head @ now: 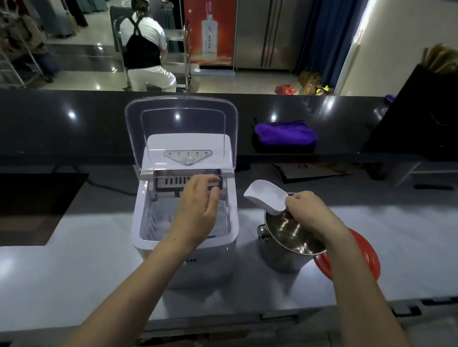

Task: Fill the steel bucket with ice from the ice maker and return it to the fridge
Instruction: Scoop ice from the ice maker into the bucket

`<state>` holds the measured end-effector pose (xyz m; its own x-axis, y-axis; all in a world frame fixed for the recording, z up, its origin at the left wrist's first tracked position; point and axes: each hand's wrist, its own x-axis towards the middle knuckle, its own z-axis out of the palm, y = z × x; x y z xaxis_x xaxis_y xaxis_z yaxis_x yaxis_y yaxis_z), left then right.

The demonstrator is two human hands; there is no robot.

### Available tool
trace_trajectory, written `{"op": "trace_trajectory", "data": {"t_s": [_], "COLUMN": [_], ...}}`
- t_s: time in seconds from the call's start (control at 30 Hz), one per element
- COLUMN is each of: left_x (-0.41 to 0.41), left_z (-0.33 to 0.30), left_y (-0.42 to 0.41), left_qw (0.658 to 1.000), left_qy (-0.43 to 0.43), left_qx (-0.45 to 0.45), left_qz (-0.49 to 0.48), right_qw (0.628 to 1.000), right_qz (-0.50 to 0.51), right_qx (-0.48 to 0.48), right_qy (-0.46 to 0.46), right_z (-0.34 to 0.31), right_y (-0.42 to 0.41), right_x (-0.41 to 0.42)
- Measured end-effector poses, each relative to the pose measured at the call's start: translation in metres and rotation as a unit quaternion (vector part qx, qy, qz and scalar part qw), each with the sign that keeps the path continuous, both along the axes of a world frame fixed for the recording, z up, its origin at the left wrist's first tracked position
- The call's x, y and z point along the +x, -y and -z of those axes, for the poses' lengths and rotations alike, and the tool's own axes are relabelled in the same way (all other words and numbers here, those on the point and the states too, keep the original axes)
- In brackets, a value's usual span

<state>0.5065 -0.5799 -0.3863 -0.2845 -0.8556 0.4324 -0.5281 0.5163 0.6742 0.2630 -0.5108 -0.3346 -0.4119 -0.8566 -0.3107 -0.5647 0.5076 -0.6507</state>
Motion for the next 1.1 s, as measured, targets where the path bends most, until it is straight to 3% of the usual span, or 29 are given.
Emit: {"op": "trace_trajectory", "data": {"t_s": [0.27, 0.57, 0.77, 1.1], "left_x": [-0.022, -0.023, -0.022, -0.005], "left_z": [0.005, 0.008, 0.005, -0.002], "left_y": [0.0, 0.002, 0.0, -0.008], "left_qw": [0.999, 0.998, 0.999, 0.999], "left_qy": [0.038, 0.059, 0.039, 0.01], "left_qx": [0.006, 0.014, 0.024, 0.011], "left_qz": [0.033, 0.023, 0.009, -0.046], "right_qw": [0.996, 0.987, 0.991, 0.996], "right_qz": [0.063, 0.055, 0.07, 0.048], "right_qx": [0.053, 0.09, 0.062, -0.069], "right_qy": [-0.043, -0.124, -0.094, 0.013], "right_z": [0.037, 0.058, 0.06, 0.026], "right_y": [-0.021, -0.028, -0.027, -0.023], "right_x": [-0.05, -0.054, -0.061, -0.04]}}
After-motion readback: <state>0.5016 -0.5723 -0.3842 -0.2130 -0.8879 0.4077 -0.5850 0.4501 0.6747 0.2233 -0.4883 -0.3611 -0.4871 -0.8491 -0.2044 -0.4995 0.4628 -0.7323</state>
